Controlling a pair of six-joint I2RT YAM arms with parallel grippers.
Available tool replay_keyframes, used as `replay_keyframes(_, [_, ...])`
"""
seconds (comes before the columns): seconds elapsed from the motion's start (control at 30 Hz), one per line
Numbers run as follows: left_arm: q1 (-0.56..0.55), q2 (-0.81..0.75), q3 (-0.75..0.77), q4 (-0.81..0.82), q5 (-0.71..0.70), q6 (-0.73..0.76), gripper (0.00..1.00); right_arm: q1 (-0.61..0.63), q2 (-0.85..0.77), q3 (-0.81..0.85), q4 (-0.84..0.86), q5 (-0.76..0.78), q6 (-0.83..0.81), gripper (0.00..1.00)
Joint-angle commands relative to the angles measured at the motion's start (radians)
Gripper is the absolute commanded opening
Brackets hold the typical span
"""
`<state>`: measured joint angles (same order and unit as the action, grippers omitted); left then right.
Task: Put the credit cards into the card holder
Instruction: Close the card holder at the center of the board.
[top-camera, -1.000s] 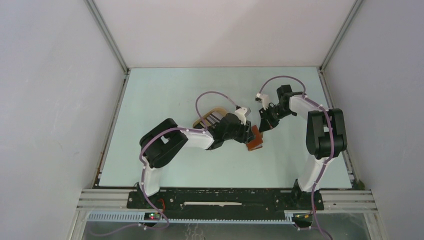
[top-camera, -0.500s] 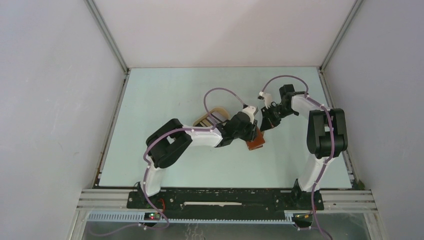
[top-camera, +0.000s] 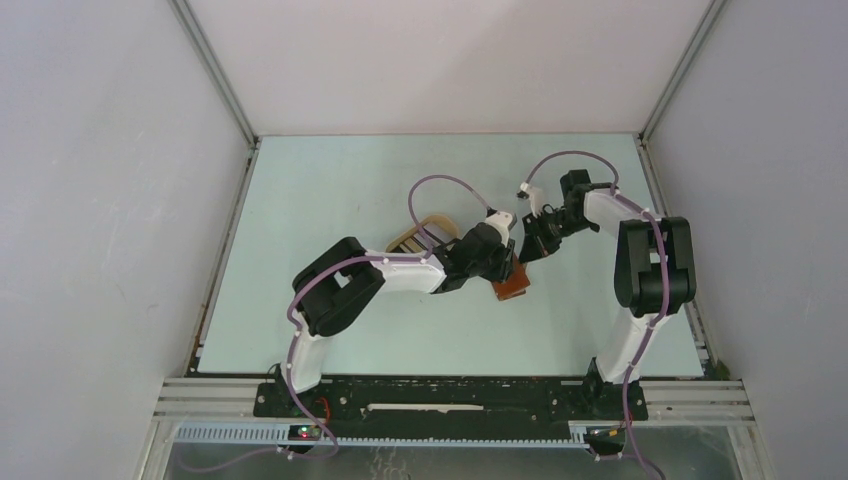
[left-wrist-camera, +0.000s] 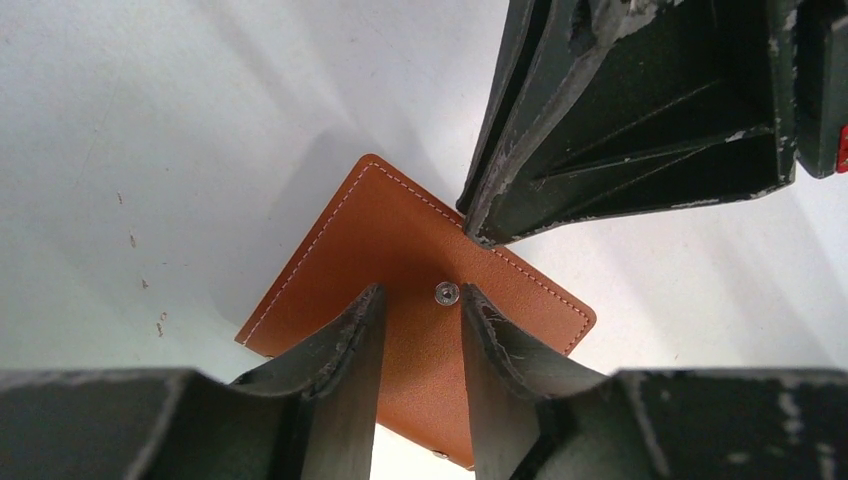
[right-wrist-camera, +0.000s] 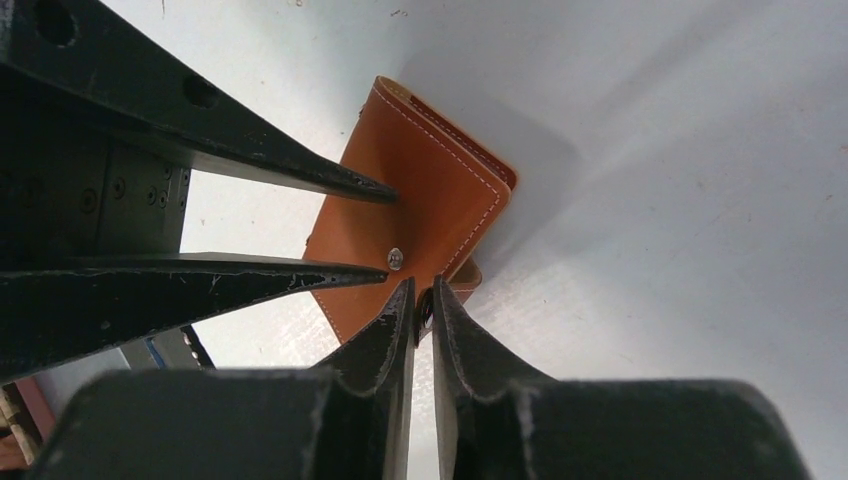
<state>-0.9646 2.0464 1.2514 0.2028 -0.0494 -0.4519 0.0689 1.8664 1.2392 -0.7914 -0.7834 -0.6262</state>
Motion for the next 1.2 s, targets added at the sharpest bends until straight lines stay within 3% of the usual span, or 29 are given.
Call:
replay_keyframes(0.0, [0.001, 0.023, 0.029, -0.073, -0.013, 0.033, 0.4, 0.025, 0.005, 0.043, -0.036, -0.039, -0.018, 0.19])
replay_keyframes(0.43, [0.019, -0.133, -0.158, 0.13, 0.042, -0.004, 0.43, 0.072, 0.044, 0.045, -0.013, 0.034, 0.051, 0.21])
replay_keyframes(0.67, [0.026, -0.25, -0.313, 0.281, 0.064, -0.001, 0.43, 0.079, 0.006, 0.046, -0.021, -0.01, 0.041, 0.25])
replay_keyframes(0.87, [0.025, -0.424, -0.471, 0.409, 0.013, 0.057, 0.43, 0.071, -0.117, 0.051, -0.028, 0.033, 0.003, 0.37])
replay_keyframes(1.07, [0.025, -0.644, -0.62, 0.47, -0.067, 0.162, 0.44, 0.054, -0.308, 0.051, -0.013, 0.118, -0.029, 0.41])
replay_keyframes(1.17, [0.025, -0.76, -0.681, 0.477, -0.118, 0.214, 0.52, 0.051, -0.431, 0.049, 0.005, 0.154, -0.033, 0.42])
